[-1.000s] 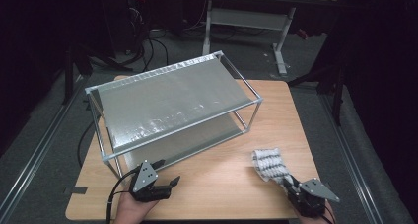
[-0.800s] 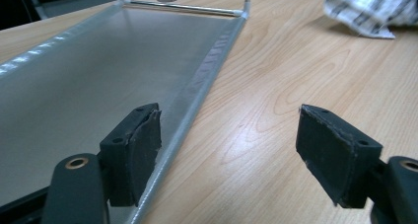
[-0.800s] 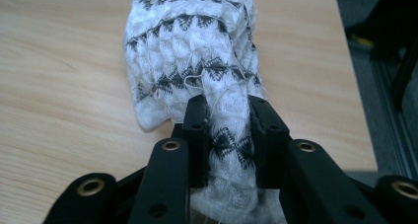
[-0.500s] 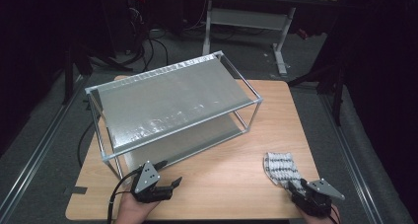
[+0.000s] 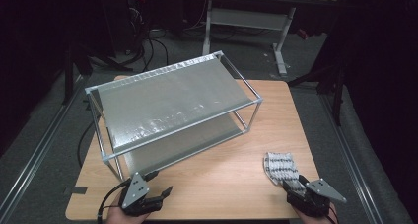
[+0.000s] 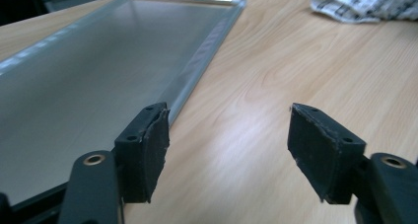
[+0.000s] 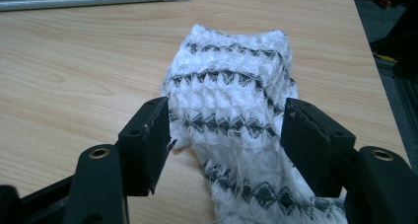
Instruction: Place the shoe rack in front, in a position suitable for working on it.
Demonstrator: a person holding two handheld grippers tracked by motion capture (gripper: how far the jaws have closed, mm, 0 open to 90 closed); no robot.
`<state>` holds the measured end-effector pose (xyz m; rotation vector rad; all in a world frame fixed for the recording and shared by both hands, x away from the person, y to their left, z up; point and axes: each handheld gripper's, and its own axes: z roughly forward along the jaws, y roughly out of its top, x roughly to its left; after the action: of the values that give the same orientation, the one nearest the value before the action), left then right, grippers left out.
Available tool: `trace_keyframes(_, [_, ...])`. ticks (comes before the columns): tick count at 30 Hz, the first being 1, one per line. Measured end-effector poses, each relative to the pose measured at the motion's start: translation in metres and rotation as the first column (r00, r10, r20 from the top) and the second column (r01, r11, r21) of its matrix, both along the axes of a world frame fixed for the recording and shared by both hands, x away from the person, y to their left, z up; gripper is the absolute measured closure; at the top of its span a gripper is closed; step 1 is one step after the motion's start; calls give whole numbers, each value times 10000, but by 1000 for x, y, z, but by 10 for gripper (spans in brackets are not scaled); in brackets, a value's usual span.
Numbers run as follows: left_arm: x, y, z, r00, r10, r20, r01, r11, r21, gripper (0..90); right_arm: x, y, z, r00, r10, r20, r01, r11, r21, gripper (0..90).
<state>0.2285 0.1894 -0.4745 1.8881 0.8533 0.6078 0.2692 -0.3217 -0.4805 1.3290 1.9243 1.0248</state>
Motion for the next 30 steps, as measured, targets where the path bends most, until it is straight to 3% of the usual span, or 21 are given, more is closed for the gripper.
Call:
trace_keyframes(5, [-22,24,2,9989,441,143,-442,9990,59,345,1,4,-1,9999,128,-83,-128,9999,-31,367])
trace_keyframes(7, [-24,28,2,9985,527,170,-528,9986,75,345,1,4,-1,9999,125,-95,-125,9999,-27,368])
trace_keyframes(14, [-38,59,-5,9920,1253,-144,-1251,9920,145,356,2,6,-2,9997,178,-138,-180,9998,-90,387])
trace_keyframes(17, [-44,72,-6,9848,1733,-138,-1731,9848,150,356,2,5,-2,9997,185,-131,-186,9998,-60,398])
trace_keyframes(23, [-40,91,-4,9624,2713,113,-2711,9624,-139,336,3,11,0,9984,552,-126,-555,9983,-200,389])
trace_keyframes(27, [-35,94,-4,9591,2827,-102,-2829,9587,-292,329,3,16,1,9971,750,-104,-753,9969,-221,380])
trace_keyframes(30, [-32,92,-3,9544,2985,-24,-2984,9539,-309,330,5,23,4,9949,1003,-65,-1004,9948,-171,362])
